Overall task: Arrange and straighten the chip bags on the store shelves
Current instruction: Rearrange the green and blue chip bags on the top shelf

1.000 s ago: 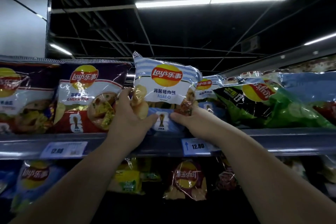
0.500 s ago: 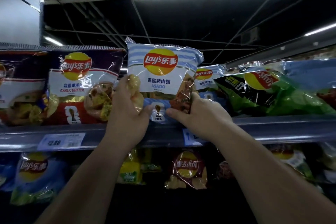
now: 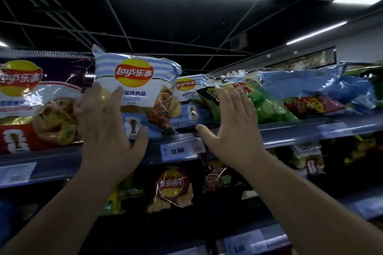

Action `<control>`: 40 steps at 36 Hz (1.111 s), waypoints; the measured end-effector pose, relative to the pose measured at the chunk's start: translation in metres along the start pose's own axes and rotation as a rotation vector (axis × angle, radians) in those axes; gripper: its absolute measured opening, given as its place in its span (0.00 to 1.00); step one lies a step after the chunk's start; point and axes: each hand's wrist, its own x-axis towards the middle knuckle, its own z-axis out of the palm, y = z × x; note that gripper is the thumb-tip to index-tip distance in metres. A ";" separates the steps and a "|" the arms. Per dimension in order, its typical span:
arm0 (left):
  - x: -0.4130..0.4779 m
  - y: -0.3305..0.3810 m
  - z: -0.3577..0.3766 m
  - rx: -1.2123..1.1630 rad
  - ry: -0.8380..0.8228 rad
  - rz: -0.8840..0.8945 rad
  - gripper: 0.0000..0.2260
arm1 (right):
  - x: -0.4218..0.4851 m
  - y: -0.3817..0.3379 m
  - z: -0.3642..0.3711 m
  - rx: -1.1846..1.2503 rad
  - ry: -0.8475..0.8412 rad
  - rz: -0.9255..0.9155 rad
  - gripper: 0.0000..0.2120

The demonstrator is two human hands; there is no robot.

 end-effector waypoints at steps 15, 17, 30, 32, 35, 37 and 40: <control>0.032 0.171 0.106 -0.193 -0.442 -0.061 0.30 | 0.055 0.143 -0.033 -0.193 -0.288 -0.159 0.39; 0.041 0.178 0.120 -0.125 -0.515 -0.172 0.32 | 0.061 0.156 -0.035 -0.144 -0.364 -0.203 0.30; 0.067 0.221 0.135 -0.166 -0.774 -0.193 0.16 | 0.078 0.157 -0.060 -0.149 -0.187 -0.354 0.26; 0.071 0.209 0.127 -0.318 -0.773 -0.254 0.11 | 0.083 0.160 -0.050 -0.117 -0.385 -0.349 0.30; 0.076 0.180 0.118 -0.346 -0.576 -0.333 0.11 | 0.082 0.172 -0.039 -0.167 -0.463 -0.251 0.34; 0.080 0.156 0.116 -0.260 -0.476 -0.356 0.12 | 0.079 0.176 -0.038 -0.180 -0.394 -0.221 0.34; 0.091 0.129 0.121 0.039 -0.611 -0.336 0.21 | 0.077 0.178 -0.043 -0.195 -0.302 -0.180 0.33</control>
